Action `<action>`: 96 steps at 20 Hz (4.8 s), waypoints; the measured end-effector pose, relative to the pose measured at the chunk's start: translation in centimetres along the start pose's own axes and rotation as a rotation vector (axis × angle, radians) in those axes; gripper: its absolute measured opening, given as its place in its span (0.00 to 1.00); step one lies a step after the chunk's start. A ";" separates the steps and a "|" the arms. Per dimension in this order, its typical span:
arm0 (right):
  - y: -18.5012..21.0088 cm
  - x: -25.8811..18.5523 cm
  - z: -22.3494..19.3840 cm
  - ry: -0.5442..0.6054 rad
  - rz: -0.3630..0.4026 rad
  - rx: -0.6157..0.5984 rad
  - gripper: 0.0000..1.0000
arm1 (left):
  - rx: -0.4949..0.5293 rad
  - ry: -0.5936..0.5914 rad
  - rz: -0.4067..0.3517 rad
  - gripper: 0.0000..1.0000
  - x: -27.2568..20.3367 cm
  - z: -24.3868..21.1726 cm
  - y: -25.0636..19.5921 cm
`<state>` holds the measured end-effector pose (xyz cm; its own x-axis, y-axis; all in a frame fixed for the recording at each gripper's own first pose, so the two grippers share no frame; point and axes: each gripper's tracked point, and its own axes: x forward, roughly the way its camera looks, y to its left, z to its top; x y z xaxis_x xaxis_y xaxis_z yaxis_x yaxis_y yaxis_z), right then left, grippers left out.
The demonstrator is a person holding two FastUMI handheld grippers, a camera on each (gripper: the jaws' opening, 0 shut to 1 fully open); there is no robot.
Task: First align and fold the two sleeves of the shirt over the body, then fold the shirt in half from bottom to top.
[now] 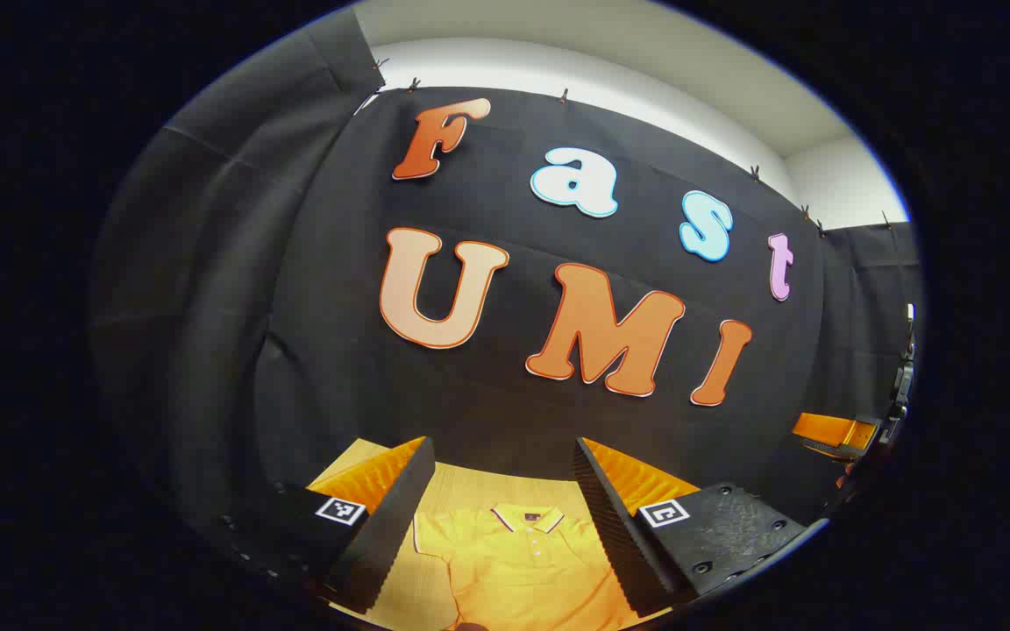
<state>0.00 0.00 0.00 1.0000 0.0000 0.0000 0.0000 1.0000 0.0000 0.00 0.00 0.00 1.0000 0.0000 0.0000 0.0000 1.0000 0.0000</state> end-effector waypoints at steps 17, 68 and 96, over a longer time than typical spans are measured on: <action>-6.2 6.8 -0.8 0.076 0.017 -0.091 0.97 | 0.085 -0.029 0.084 0.97 7.2 1.1 -4.3; -22.0 22.9 -39.6 1.280 -0.315 -0.217 0.97 | 0.092 0.280 0.196 0.98 15.1 -10.3 9.3; -11.1 22.6 -31.0 1.067 -0.209 -0.201 0.05 | 0.058 0.262 0.169 0.98 12.3 -9.3 12.3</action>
<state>22.56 -11.14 -31.04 0.4666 -0.2659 -0.8436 0.0723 0.9620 -0.2632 12.25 12.26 -9.25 0.9517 0.1734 -0.2532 -0.1584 0.9842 0.0789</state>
